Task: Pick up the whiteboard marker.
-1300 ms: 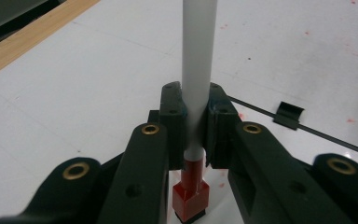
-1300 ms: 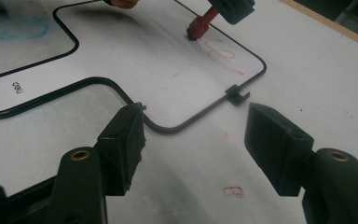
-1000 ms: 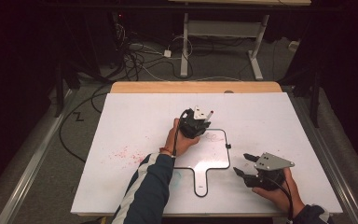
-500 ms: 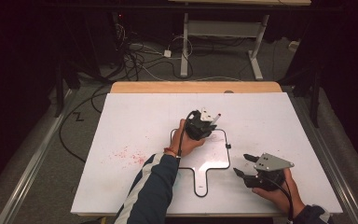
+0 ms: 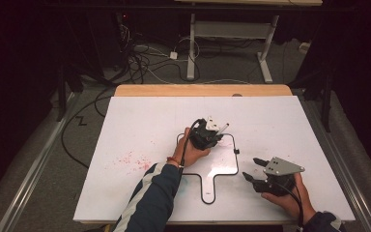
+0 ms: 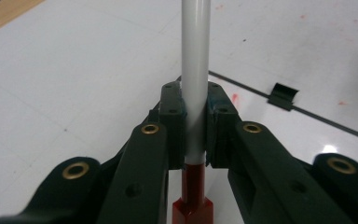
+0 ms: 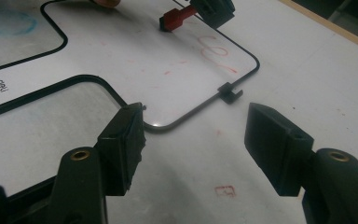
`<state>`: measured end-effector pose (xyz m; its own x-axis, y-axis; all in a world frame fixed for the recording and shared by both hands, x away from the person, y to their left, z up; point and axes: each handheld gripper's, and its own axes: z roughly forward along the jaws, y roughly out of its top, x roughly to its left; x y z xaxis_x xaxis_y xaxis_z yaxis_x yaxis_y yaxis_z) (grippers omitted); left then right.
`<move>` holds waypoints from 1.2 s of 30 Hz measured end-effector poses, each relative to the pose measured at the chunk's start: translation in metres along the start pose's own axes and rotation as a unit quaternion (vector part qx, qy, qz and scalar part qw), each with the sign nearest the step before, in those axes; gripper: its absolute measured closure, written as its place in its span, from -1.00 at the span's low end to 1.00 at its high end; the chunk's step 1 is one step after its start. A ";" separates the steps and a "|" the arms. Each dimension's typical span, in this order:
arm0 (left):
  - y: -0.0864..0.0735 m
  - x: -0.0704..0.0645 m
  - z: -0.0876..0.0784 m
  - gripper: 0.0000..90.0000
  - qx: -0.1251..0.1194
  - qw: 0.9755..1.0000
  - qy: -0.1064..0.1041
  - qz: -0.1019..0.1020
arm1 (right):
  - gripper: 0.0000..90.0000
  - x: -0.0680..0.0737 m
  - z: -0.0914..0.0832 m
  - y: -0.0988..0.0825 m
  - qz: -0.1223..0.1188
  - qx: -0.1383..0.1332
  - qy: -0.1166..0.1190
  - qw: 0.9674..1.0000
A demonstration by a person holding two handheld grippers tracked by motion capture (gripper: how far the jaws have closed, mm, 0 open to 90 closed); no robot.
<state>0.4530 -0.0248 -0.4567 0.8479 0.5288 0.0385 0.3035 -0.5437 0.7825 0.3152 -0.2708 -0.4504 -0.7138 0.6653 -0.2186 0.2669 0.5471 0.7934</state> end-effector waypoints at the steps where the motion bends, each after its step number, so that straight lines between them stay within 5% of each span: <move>1: 0.000 -0.002 -0.002 0.73 -0.007 1.000 -0.003 -0.001 | -0.15 -0.001 0.000 0.000 0.002 -0.001 -0.002 1.000; 9: -0.008 -0.020 -0.026 0.73 -0.060 0.998 -0.014 0.006 | -0.15 -0.017 -0.002 0.011 0.052 -0.055 -0.014 0.997; 20: -0.017 -0.039 -0.054 0.73 -0.106 0.993 -0.042 0.013 | -0.13 -0.017 0.002 0.050 0.092 -0.141 0.042 0.985; 31: -0.024 -0.056 -0.058 0.73 -0.113 0.991 -0.054 0.041 | -0.13 -0.004 0.022 0.066 0.091 -0.134 0.076 0.984; 36: -0.026 -0.063 -0.056 0.73 -0.110 0.991 -0.056 0.048 | 0.14 -0.002 0.023 0.067 0.092 -0.137 0.086 0.982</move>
<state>0.3675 -0.0078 -0.4449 0.9145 0.4002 0.0598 0.1277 -0.4255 0.8959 0.3494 -0.2237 -0.4098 -0.7751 0.6314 0.0241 0.2347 0.2522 0.9388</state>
